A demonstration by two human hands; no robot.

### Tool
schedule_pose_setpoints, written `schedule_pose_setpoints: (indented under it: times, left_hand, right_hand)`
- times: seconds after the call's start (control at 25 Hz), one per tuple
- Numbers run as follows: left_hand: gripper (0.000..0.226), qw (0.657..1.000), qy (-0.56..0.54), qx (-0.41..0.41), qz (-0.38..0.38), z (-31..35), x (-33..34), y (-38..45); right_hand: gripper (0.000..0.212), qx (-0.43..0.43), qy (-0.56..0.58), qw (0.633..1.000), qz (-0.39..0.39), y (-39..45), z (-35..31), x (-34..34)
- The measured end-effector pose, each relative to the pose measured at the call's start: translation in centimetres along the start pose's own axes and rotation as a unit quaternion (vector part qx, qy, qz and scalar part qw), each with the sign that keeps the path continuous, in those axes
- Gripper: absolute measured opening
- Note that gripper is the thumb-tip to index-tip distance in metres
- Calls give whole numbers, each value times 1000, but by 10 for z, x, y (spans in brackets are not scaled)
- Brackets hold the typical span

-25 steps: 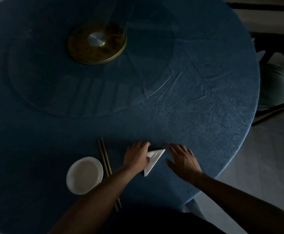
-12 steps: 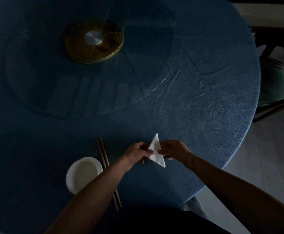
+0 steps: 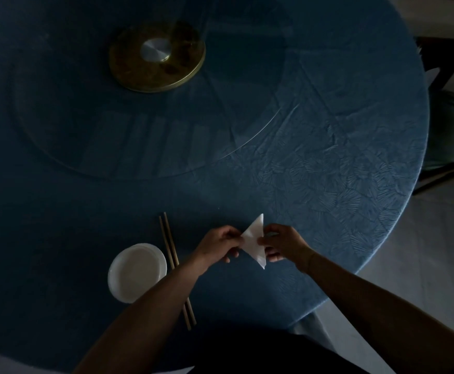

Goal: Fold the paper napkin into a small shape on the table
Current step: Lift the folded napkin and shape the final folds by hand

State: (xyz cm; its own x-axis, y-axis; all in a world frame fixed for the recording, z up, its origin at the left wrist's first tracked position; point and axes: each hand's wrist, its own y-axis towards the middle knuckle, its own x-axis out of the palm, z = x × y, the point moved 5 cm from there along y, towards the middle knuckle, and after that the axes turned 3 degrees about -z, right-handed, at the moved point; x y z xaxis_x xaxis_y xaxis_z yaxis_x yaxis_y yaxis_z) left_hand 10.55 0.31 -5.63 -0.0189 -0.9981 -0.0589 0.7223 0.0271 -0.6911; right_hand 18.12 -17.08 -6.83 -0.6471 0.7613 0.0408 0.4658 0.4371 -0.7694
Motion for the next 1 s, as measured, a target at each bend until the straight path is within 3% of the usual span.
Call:
schedule_pose_setpoints:
  times: [0.24,0.52,0.64,0.84,1.0]
  left_hand:
    - [17,999,-23,44,10,5,-1,-4]
    - [22,997,-66,38,14,5,1,-5]
    - [20,997,-79,20,14,6,1,-5]
    - [21,997,-69,32,-5,9,7,-4]
    - [13,997,-77,22,10,9,8,0]
  right_hand:
    - [17,-1,80,997,-10,-3,4,0]
    - [19,49,160,986,-20,1,12,2]
    - [13,13,127,991,-32,-1,8,5]
    - [42,-61,48,997,-10,-7,-5,8]
    - [27,-67,15,998,-1,-9,-5,8]
